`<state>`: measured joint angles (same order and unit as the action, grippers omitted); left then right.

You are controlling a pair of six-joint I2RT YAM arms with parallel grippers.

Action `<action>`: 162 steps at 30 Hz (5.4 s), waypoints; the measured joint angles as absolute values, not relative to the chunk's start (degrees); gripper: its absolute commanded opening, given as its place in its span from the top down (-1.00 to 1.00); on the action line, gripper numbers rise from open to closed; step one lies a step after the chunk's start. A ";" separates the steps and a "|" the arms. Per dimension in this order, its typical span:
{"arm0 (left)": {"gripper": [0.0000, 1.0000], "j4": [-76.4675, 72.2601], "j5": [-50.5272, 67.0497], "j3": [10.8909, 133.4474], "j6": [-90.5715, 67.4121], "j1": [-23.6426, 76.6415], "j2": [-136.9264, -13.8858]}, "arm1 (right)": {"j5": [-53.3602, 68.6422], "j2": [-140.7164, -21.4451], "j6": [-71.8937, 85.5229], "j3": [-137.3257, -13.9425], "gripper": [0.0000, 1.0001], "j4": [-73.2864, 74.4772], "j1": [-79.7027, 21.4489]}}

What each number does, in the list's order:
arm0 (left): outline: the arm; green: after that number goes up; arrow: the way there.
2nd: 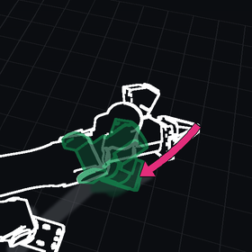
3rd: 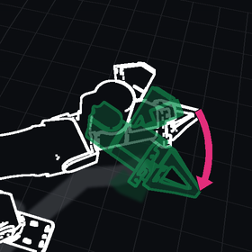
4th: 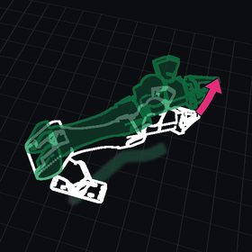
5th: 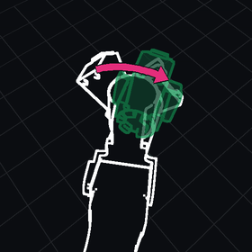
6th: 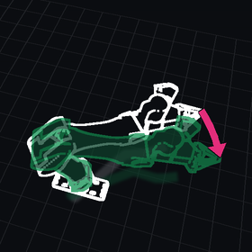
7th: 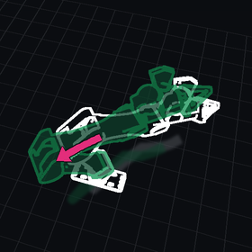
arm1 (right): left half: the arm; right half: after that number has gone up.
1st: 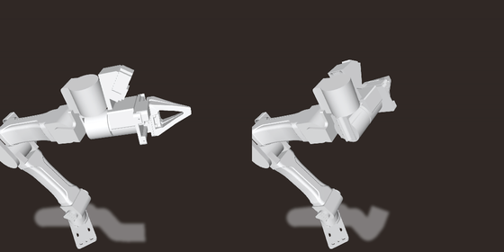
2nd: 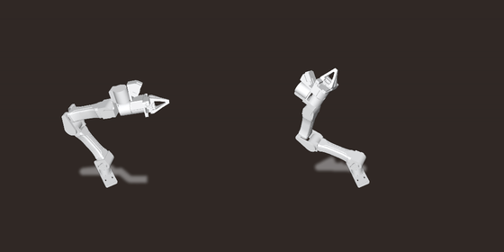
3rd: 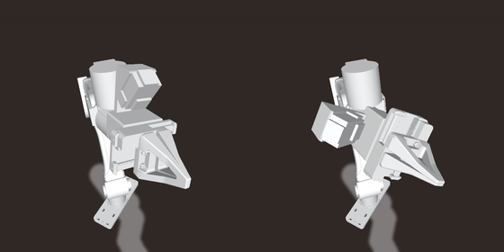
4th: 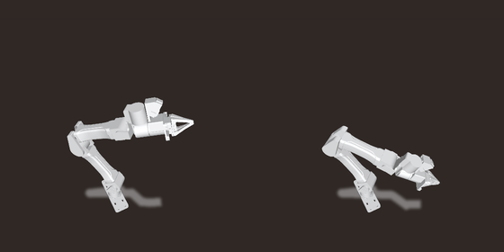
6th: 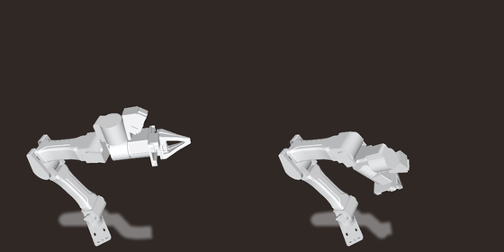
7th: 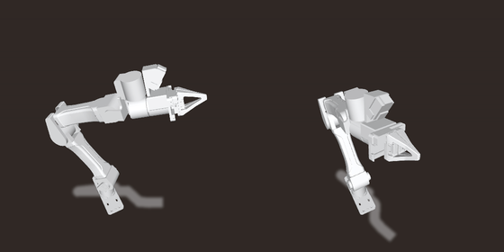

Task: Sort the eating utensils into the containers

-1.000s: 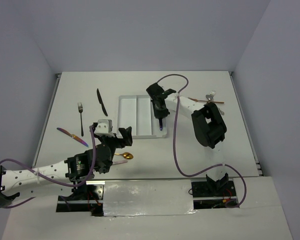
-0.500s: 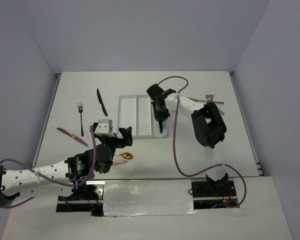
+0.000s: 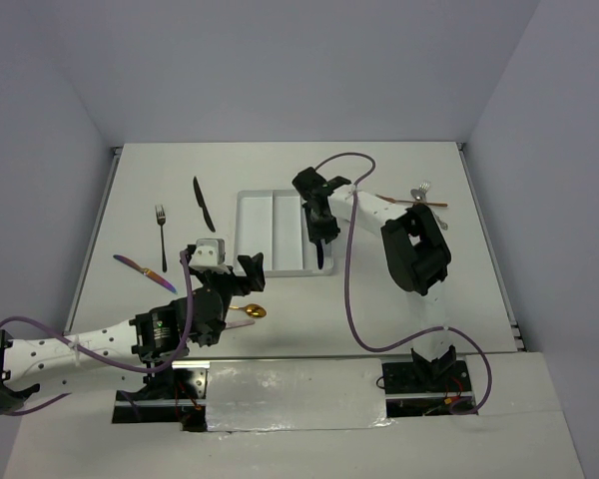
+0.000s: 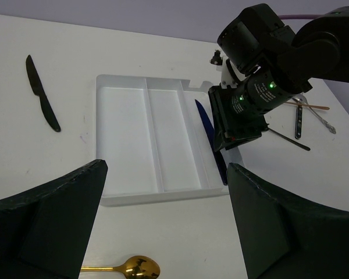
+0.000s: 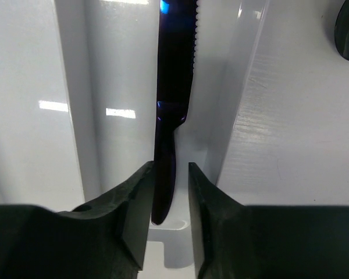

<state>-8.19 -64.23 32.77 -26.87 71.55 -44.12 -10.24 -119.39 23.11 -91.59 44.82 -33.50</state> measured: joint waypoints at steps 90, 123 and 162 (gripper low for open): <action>-0.92 -4.78 -64.62 33.23 -35.20 70.52 -45.47 | 6.79 -113.78 -18.59 -79.05 0.01 28.95 -8.60; -0.80 -6.31 -63.61 32.62 -34.52 70.52 -43.29 | 19.20 -101.65 6.11 -83.68 1.00 27.70 -15.57; -0.89 -5.72 -67.75 32.47 -34.59 70.52 -42.57 | 13.21 -128.14 40.77 -95.33 0.77 3.62 -36.77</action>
<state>-5.72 -67.75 32.47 -34.59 70.52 -42.57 13.21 -128.14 40.77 -95.33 3.62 -36.77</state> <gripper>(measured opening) 0.946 0.090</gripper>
